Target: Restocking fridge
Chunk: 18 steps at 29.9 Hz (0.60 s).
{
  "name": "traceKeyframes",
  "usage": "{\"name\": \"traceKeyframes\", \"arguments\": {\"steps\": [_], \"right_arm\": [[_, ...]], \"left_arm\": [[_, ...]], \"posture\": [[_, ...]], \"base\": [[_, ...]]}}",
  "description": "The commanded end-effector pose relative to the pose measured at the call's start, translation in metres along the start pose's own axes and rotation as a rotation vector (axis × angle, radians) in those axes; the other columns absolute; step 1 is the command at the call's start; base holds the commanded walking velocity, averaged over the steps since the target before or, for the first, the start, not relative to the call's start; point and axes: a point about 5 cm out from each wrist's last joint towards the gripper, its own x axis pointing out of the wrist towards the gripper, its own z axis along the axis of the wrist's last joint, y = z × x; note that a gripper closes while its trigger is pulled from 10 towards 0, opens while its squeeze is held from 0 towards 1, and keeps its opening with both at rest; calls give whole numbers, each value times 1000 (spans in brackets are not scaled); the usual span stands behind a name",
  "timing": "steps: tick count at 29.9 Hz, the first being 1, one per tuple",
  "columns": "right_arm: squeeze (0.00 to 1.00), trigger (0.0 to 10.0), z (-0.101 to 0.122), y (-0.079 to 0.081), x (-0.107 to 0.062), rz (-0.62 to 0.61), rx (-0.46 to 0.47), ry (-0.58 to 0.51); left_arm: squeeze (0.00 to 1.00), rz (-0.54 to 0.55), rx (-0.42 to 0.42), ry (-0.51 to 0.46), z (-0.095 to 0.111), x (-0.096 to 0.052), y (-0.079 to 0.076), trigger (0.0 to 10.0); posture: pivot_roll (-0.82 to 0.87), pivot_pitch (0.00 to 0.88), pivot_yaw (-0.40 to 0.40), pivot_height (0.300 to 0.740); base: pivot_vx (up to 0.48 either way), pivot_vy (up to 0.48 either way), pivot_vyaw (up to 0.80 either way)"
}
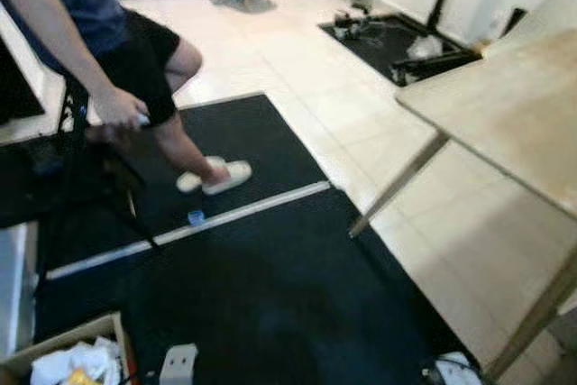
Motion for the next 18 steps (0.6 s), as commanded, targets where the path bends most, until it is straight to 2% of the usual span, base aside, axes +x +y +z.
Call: {"name": "traceKeyframes", "arguments": {"steps": [1,16,18], "right_arm": [[0,10000,-8,3,0,4,13,26],[0,10000,-11,4,0,7,14,42],[0,10000,-11,5,0,10,4,46]], "left_arm": [[0,-6,-7,63,-16,-2,-3,10000],[0,-4,-6,65,-16,-2,-2,10000],[0,-3,-5,65,-16,-2,-2,10000]], "posture": [[54,21,-92,740],[56,25,-93,740],[57,24,-92,740]], "base": [[311,0,0],[311,0,0],[307,0,-625]]}}
